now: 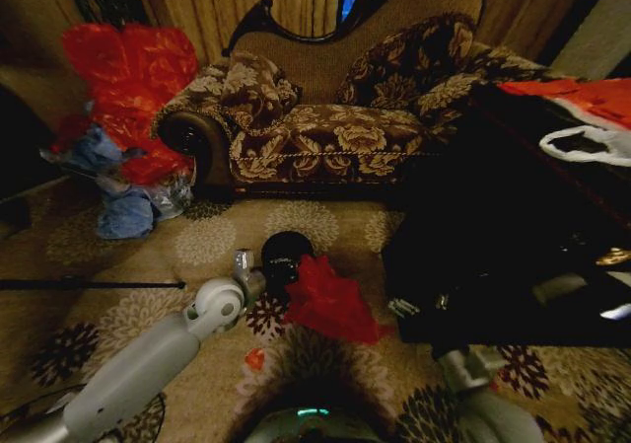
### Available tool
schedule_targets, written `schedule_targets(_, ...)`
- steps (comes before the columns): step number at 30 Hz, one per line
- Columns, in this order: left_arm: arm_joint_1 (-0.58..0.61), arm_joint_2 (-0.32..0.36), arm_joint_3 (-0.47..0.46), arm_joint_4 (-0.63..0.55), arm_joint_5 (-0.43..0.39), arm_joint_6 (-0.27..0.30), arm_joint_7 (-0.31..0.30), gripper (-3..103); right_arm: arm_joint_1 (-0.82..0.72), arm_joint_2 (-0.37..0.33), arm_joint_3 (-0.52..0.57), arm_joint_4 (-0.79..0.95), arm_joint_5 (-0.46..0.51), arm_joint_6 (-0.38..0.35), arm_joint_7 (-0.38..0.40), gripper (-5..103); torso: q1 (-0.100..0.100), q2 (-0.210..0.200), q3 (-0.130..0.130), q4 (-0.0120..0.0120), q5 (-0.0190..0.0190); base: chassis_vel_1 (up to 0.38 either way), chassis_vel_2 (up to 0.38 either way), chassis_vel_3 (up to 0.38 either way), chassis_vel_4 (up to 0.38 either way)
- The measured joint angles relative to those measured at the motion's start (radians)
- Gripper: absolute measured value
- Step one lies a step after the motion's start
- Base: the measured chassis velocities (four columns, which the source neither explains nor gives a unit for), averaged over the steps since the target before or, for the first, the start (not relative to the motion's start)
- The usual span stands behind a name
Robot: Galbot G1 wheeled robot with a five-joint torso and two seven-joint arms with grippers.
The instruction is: Place a garbage bag over the trash bin.
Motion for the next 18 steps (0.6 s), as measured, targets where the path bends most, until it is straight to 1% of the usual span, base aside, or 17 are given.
schedule_targets(1, -0.013, -0.003, 0.005, -0.007, -0.015, 0.000, -0.021, 0, 0.009, -0.001, -0.021, -0.023, 0.001, 0.001, -0.005, 95, 0.000, 0.000, 0.000, -0.0001, 0.0002, 0.000, 0.000, 0.000, 0.000)
schedule_targets(2, -0.027, -0.005, 0.009, -0.014, -0.027, -0.002, -0.036, 0, 0.012, 0.001, -0.038, -0.042, 0.000, 0.004, -0.012, 95, 0.000, 0.000, 0.000, -0.0003, 0.0004, 0.000, 0.000, 0.000, 0.000)
schedule_targets(3, -0.027, -0.005, 0.009, -0.014, -0.027, -0.002, -0.036, 0, 0.012, 0.001, -0.038, -0.042, 0.000, 0.004, -0.012, 95, 0.000, 0.000, 0.000, -0.0003, 0.0004, 0.000, 0.000, 0.000, 0.000)
schedule_targets(5, -0.069, -0.009, 0.019, -0.032, -0.061, -0.012, -0.076, 0, 0.015, 0.031, -0.099, -0.093, -0.017, 0.010, -0.036, 85, 0.000, 0.000, 0.000, -0.0008, 0.0006, 0.000, 0.000, 0.000, 0.000)
schedule_targets(7, -0.072, -0.009, 0.020, -0.033, -0.063, -0.012, -0.079, 0, 0.015, 0.034, -0.104, -0.096, -0.020, 0.011, -0.037, 85, 0.000, 0.000, 0.000, -0.0008, 0.0006, 0.000, 0.000, 0.000, 0.000)
schedule_targets(8, -0.098, -0.009, 0.025, -0.041, -0.079, -0.015, -0.095, 0, 0.017, 0.057, -0.150, -0.123, -0.048, 0.021, -0.047, 74, 0.000, 0.000, 0.000, -0.0008, 0.0003, 0.000, 0.000, 0.000, 0.000)
schedule_targets(9, -0.115, -0.009, 0.028, -0.046, -0.087, -0.016, -0.101, 0, 0.023, 0.070, -0.185, -0.142, -0.075, 0.030, -0.054, 69, 0.000, 0.000, 0.000, -0.0007, -0.0003, 0.000, 0.000, 0.000, 0.000)
schedule_targets(10, -0.115, -0.009, 0.028, -0.046, -0.087, -0.016, -0.101, 0, 0.023, 0.070, -0.185, -0.142, -0.075, 0.030, -0.054, 69, 0.000, 0.000, 0.000, -0.0007, -0.0003, 0.000, 0.000, 0.000, 0.000)
schedule_targets(11, -0.125, -0.009, 0.030, -0.051, -0.092, -0.016, -0.105, 0, 0.033, 0.081, -0.219, -0.158, -0.099, 0.039, -0.058, 63, 0.000, 0.000, 0.000, -0.0008, 0.0003, 0.000, 0.000, 0.000, 0.000)
schedule_targets(12, -0.135, -0.009, 0.034, -0.058, -0.100, -0.016, -0.113, 0, 0.051, 0.095, -0.255, -0.175, -0.121, 0.047, -0.055, 57, 0.000, 0.000, 0.000, -0.0008, 0.0000, 0.000, 0.000, 0.000, 0.000)
schedule_targets(13, -0.140, -0.009, 0.035, -0.064, -0.105, -0.016, -0.117, 0, 0.064, 0.104, -0.278, -0.185, -0.131, 0.049, -0.048, 57, 0.000, 0.000, 0.000, -0.0008, 0.0002, 0.000, 0.000, 0.000, 0.000)
schedule_targets(15, -0.145, -0.005, 0.037, -0.078, -0.113, -0.016, -0.127, 0, 0.097, 0.125, -0.324, -0.203, -0.146, 0.051, -0.021, 47, 0.000, 0.000, 0.000, -0.0005, 0.0002, 0.000, 0.000, 0.000, 0.000)
schedule_targets(17, -0.146, -0.002, 0.038, -0.084, -0.115, -0.016, -0.130, 0, 0.107, 0.131, -0.338, -0.207, -0.150, 0.053, -0.014, 47, 0.000, 0.000, 0.000, -0.0004, 0.0001, 0.000, 0.000, 0.000, 0.000)
schedule_targets(18, -0.147, 0.001, 0.040, -0.089, -0.117, -0.016, -0.133, 0, 0.119, 0.136, -0.357, -0.208, -0.155, 0.053, -0.008, 36, 0.000, 0.000, 0.000, -0.0004, 0.0001, 0.000, 0.000, 0.000, 0.000)
